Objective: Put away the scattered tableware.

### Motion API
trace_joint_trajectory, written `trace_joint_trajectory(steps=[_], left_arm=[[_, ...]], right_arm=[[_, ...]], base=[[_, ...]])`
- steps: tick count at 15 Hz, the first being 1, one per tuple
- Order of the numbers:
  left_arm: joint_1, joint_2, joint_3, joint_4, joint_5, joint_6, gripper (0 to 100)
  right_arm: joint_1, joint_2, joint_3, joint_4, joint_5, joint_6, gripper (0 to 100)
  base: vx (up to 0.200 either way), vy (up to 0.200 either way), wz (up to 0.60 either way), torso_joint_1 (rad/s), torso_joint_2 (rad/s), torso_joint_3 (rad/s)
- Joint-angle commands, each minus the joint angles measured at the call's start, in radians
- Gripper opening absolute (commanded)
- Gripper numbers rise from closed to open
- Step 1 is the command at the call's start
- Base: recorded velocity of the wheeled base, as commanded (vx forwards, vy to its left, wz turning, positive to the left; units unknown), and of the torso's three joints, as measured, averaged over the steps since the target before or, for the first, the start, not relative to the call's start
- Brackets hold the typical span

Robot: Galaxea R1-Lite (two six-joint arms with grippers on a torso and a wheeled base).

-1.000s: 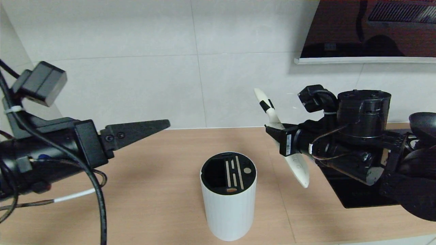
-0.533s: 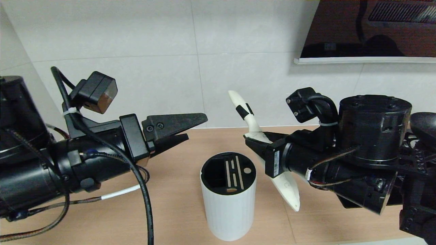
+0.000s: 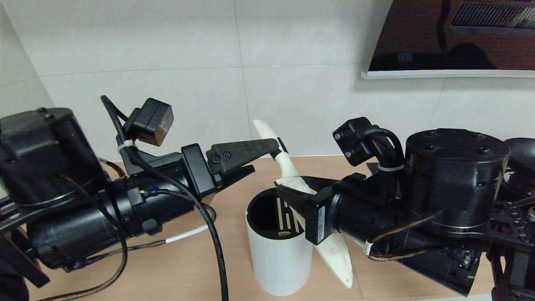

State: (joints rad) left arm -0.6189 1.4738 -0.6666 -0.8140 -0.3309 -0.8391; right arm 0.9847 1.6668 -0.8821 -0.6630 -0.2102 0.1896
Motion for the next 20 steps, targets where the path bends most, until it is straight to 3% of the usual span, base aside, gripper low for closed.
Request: trace_joint_trajectory(steps=[1, 3, 8, 12, 20], left_arm=[[-0.036, 0.066, 0.012, -0.045, 0.046, 0.002, 100], [-0.053, 0.1, 0.012, -0.089, 0.092, 0.003, 100], [-0.054, 0.108, 0.012, -0.116, 0.104, 0.006, 100], [-0.054, 0.132, 0.015, -0.198, 0.139, 0.003, 100], [-0.053, 0.143, 0.015, -0.201, 0.147, 0.005, 100]], right_arm=[[0.02, 0.013, -0.005, -0.001, 0.0, 0.013, 0], [0.026, 0.013, -0.008, -0.003, 0.002, 0.019, 0], [0.031, 0.011, -0.006, -0.003, 0.003, 0.019, 0], [0.049, 0.01, -0.003, -0.003, 0.003, 0.019, 0], [0.049, 0.007, 0.0, -0.003, 0.003, 0.021, 0]], base=[[0.0, 0.0, 0.0, 0.0, 0.0, 0.0], [0.0, 0.0, 0.0, 0.0, 0.0, 0.0], [0.0, 0.0, 0.0, 0.0, 0.0, 0.0], [0.0, 0.0, 0.0, 0.0, 0.0, 0.0], [0.0, 0.0, 0.0, 0.0, 0.0, 0.0]])
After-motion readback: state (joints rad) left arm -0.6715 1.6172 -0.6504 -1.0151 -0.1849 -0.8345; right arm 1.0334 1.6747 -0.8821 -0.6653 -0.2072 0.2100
